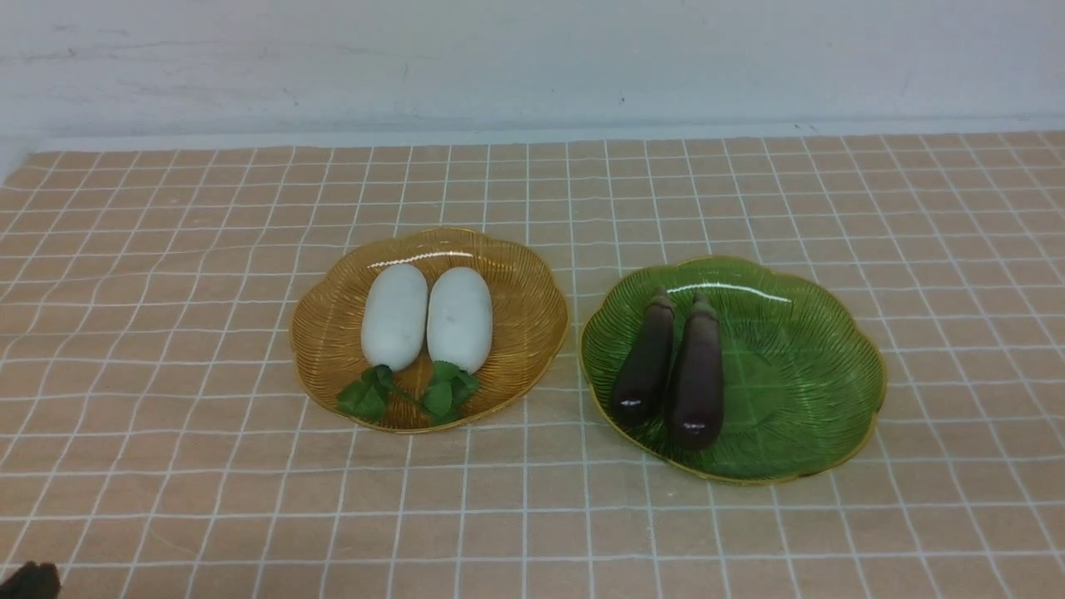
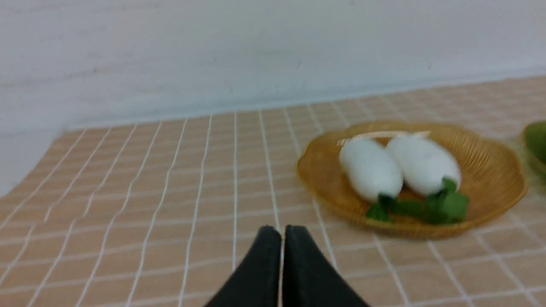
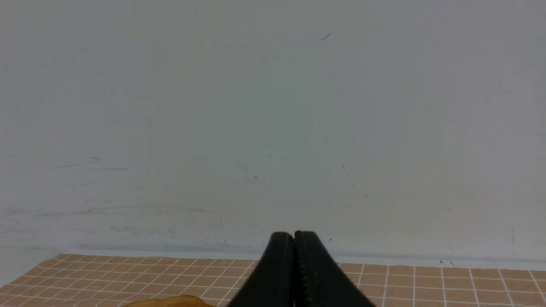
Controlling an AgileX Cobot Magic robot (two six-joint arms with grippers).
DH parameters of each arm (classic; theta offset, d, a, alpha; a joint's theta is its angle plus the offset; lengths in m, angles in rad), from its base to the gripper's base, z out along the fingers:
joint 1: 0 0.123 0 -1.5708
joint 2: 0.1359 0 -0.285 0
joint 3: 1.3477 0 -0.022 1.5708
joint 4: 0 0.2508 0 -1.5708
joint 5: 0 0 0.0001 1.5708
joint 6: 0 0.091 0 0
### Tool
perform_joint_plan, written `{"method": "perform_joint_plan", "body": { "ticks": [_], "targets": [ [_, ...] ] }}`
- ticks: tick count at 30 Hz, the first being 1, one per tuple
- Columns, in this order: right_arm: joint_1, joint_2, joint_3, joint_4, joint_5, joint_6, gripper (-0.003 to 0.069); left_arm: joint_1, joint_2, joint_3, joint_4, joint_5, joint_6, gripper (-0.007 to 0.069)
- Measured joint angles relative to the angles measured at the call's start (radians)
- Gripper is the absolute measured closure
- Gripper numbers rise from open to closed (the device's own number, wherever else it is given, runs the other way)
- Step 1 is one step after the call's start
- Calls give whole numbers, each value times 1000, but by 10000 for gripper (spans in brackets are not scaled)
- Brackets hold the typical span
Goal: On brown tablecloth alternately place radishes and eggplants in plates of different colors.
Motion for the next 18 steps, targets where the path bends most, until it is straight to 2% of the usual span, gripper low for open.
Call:
{"method": "perform_joint_plan", "body": {
  "ticks": [6,18],
  "targets": [
    [0,0,0,0,0,0,674,7,0,29,2,80,116,628],
    [0,0,0,0,0,0,674,7,0,29,2,99,120,628]
  ]
}}
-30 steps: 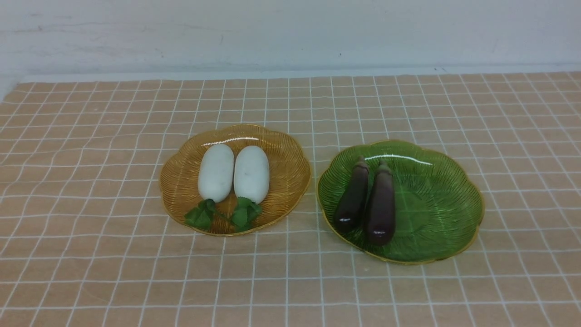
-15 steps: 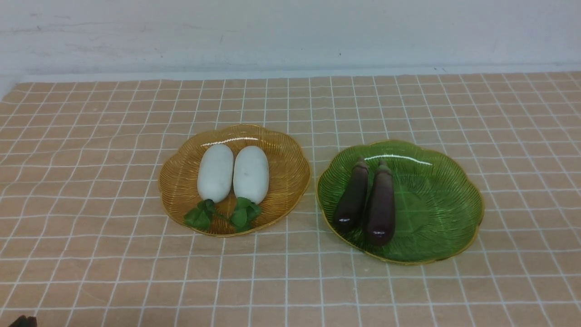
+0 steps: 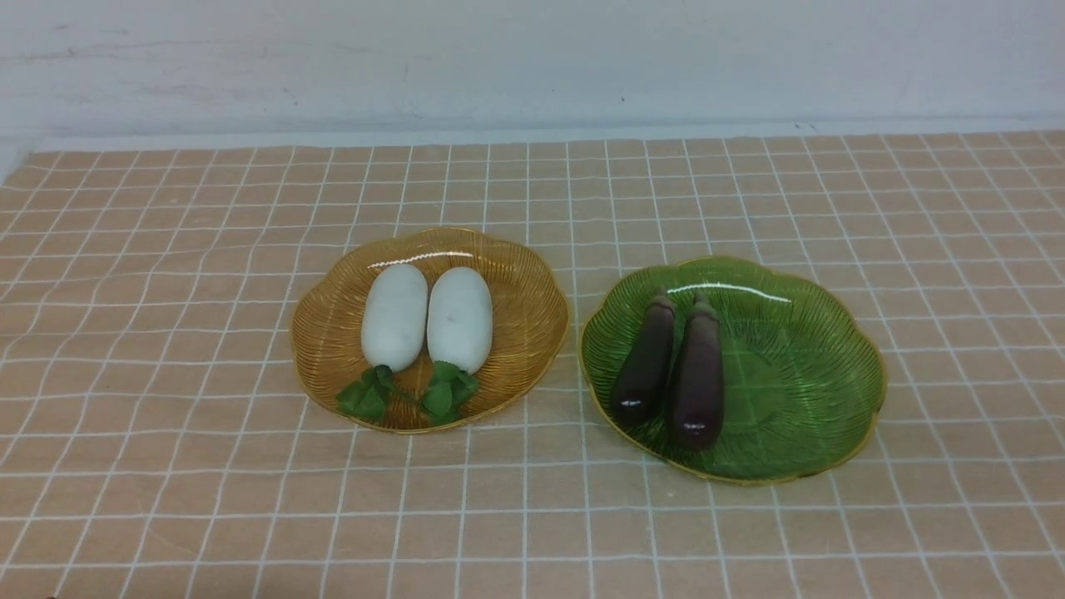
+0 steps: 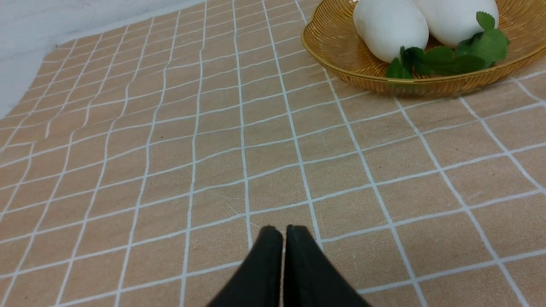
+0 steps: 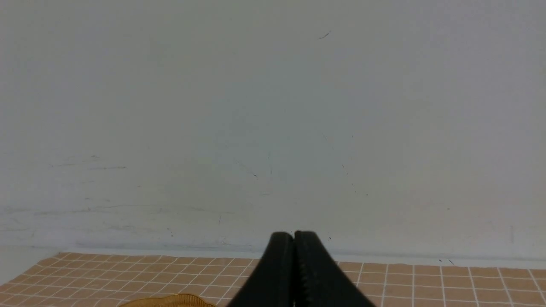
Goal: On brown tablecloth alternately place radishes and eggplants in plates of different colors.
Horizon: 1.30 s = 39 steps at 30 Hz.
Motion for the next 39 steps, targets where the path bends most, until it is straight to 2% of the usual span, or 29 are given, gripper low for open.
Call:
{"method": "perform_joint_plan", "body": {
  "ticks": [13,17,25,29,32,39],
  "targets": [
    [0,0,0,0,0,-1,674,0,0,0,0,0,2,628],
    [-8,-43,19,-37,27,-23,674,0,0,0,0,0,2,628],
    [-290,-225,300,-72,72,-24,674,0,0,0,0,0,2,628],
    [-360,-231,329,-66,184,-19,674,0,0,0,0,0,2,628],
    [-380,-231,332,-62,294,-19,674,0,-1,0,0,0,2,628],
    [-380,-231,332,-54,312,-23,674,0,-1,0,0,0,2,628]
  ]
}}
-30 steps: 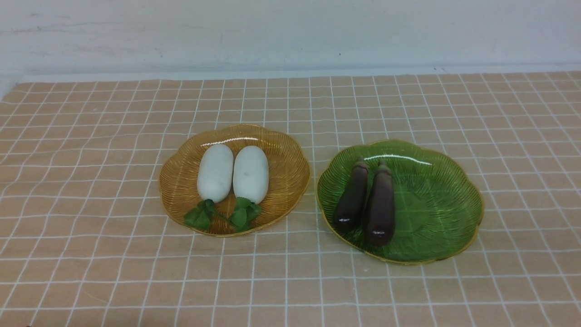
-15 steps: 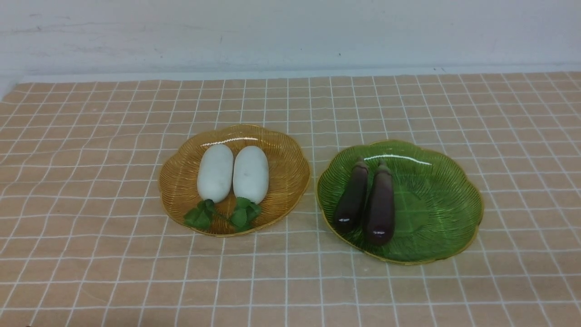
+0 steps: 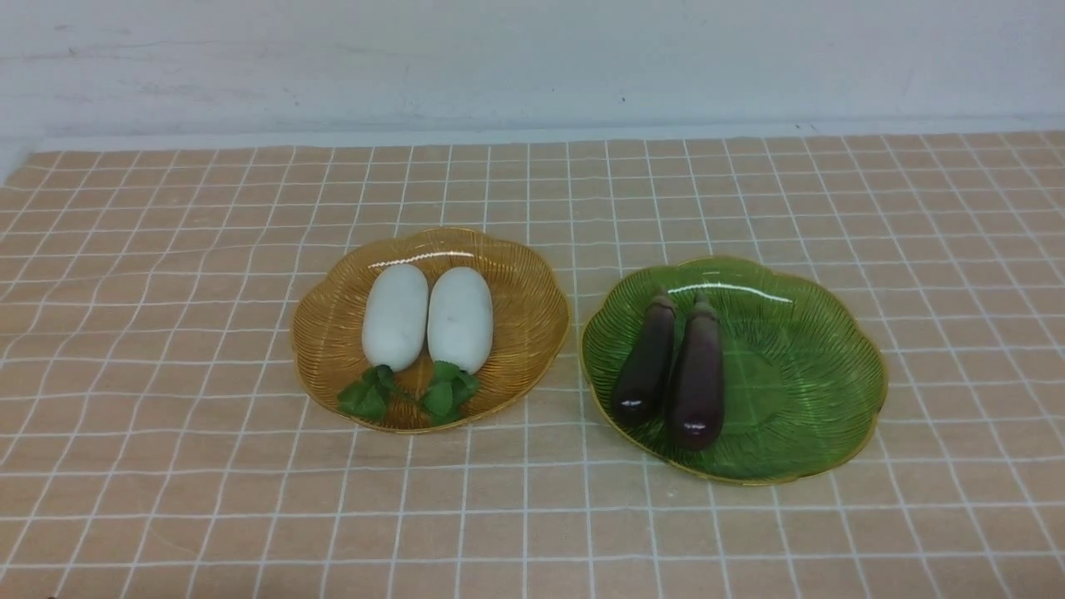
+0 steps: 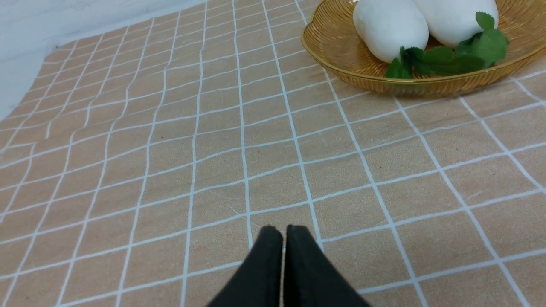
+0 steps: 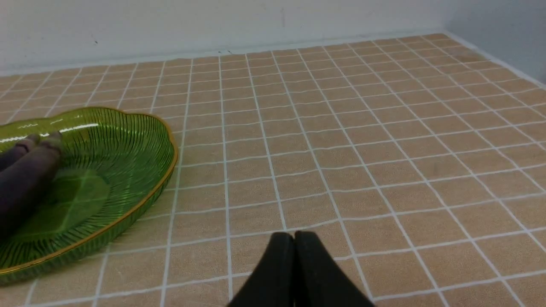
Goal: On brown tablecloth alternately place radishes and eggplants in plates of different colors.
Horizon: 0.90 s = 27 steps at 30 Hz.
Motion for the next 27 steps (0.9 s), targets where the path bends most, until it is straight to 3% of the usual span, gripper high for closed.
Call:
{"method": "perform_joint_plan", "body": {
  "ticks": [6,27],
  "targets": [
    [55,0,0,5,1,-7,674,0,0,0,0,0,0,628],
    [59,0,0,13,1,3,674,0,0,0,0,0,0,628]
  ]
}}
